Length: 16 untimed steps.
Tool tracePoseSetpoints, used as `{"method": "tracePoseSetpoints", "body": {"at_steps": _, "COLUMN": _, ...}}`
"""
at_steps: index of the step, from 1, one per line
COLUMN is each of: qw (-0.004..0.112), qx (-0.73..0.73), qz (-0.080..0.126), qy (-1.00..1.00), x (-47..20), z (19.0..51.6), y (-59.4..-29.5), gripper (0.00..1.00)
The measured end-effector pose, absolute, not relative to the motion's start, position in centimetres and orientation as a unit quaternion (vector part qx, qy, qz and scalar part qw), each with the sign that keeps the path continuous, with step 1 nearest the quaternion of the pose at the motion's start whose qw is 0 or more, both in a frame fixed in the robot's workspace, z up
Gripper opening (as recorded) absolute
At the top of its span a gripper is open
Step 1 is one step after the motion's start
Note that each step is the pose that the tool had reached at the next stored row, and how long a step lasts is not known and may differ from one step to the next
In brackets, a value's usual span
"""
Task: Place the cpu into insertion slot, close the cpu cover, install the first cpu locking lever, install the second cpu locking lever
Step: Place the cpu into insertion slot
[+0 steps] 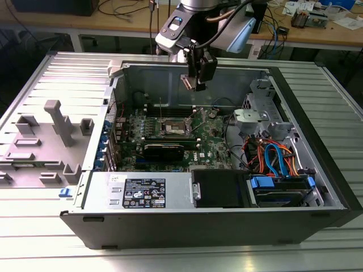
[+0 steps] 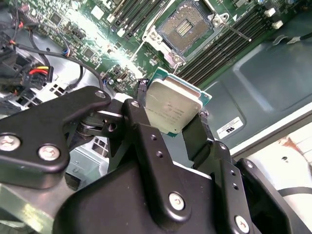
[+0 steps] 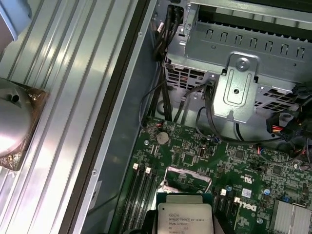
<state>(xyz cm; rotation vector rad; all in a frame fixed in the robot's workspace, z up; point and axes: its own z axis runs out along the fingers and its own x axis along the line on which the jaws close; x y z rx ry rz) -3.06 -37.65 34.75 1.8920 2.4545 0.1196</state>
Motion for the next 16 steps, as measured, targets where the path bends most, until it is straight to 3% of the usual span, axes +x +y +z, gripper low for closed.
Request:
{"method": "tracePoseSetpoints", "body": {"at_steps": 9, "qw": 0.026, "qx": 0.639, "qz": 0.042, "qy": 0.768, "x": -3.1, "z": 33.8, "y": -37.7, "gripper": 0.55}}
{"method": "tracePoseSetpoints", "body": {"at_steps": 12, "qw": 0.04, "qx": 0.638, "qz": 0.053, "qy": 0.767, "x": -3.7, "z": 33.5, "y": -37.7, "gripper": 0.55}}
{"method": "tracePoseSetpoints", "body": {"at_steps": 16, "qw": 0.046, "qx": 0.637, "qz": 0.058, "qy": 0.767, "x": -3.9, "z": 33.3, "y": -37.6, "gripper": 0.55}}
